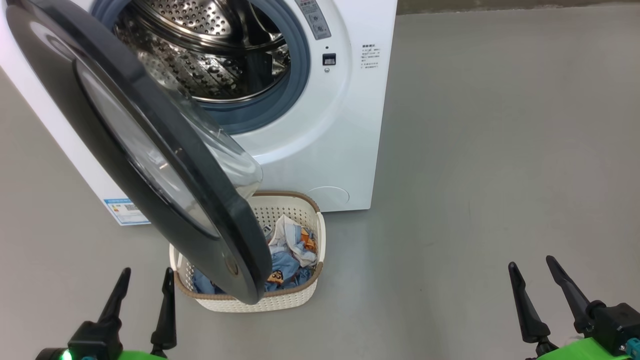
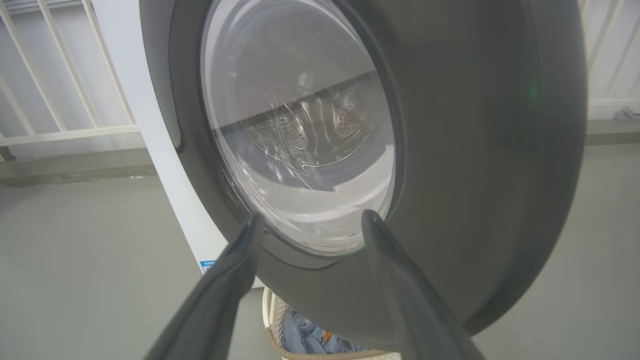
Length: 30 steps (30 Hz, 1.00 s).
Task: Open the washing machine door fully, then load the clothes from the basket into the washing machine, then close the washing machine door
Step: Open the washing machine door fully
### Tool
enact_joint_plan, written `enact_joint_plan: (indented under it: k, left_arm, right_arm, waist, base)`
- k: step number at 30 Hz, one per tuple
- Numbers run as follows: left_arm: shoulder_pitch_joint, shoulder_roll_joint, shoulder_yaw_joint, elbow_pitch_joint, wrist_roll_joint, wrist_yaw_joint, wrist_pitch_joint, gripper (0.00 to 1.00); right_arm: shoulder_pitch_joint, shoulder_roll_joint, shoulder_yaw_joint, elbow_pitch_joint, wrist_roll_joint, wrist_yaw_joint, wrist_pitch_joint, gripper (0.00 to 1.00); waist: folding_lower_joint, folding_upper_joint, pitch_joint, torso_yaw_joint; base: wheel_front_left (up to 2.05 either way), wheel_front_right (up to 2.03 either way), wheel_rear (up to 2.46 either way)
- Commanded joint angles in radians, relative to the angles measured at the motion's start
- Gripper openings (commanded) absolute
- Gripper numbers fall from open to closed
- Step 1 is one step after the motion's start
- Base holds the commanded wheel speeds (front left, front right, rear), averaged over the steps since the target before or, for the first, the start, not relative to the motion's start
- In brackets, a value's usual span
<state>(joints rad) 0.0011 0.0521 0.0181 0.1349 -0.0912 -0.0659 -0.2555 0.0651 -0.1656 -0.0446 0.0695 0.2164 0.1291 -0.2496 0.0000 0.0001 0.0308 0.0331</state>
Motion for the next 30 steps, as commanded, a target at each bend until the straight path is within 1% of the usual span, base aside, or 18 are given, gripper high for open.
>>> enact_joint_plan:
  k: [1,16,17,18,19,20,30]
  left_arm:
    - [-0.012,0.010,0.032,-0.030,-0.006,0.007,-0.006,1.00]
    - [-0.005,0.004,0.025,-0.014,-0.017,0.003,-0.006,1.00]
    - [-0.005,0.004,0.024,-0.013,-0.017,0.003,-0.006,0.98]
    - [-0.005,0.004,0.024,-0.011,-0.018,0.003,-0.006,0.78]
    - [-0.005,0.003,0.023,-0.012,-0.019,0.002,-0.006,0.37]
    - [-0.005,0.003,0.022,-0.014,-0.020,-0.001,-0.006,0.00]
    - [-0.014,0.002,0.028,-0.039,-0.027,-0.016,-0.006,0.00]
  right_arm:
    - [-0.001,-0.009,0.018,-0.025,-0.016,0.002,-0.012,1.00]
    - [0.002,-0.001,0.013,-0.008,-0.034,0.002,-0.012,1.00]
    - [0.002,-0.001,0.012,-0.007,-0.035,0.002,-0.012,1.00]
    - [0.001,0.000,0.012,-0.007,-0.035,0.002,-0.012,1.00]
    - [0.002,0.000,0.012,-0.007,-0.036,0.002,-0.012,1.00]
    - [0.002,0.001,0.011,-0.007,-0.036,0.002,-0.012,1.00]
    - [0.002,0.005,0.000,-0.003,-0.032,0.002,-0.012,1.00]
  waist:
    - [0.0000,-0.0001,-0.003,0.002]
    - [0.0000,-0.0001,-0.007,0.002]
    - [0.0000,-0.0001,-0.007,0.002]
    - [0.0000,-0.0001,-0.008,0.001]
    - [0.0000,-0.0001,-0.009,0.001]
    - [0.0000,-0.0001,-0.008,0.002]
    - [0.0000,-0.0001,-0.007,0.014]
  base:
    - [0.00,0.00,0.00]
    - [0.00,0.00,0.00]
    - [0.00,0.00,0.00]
    - [0.00,0.00,0.00]
    - [0.00,0.00,0.00]
    - [0.00,0.00,0.00]
    - [0.00,0.00,0.00]
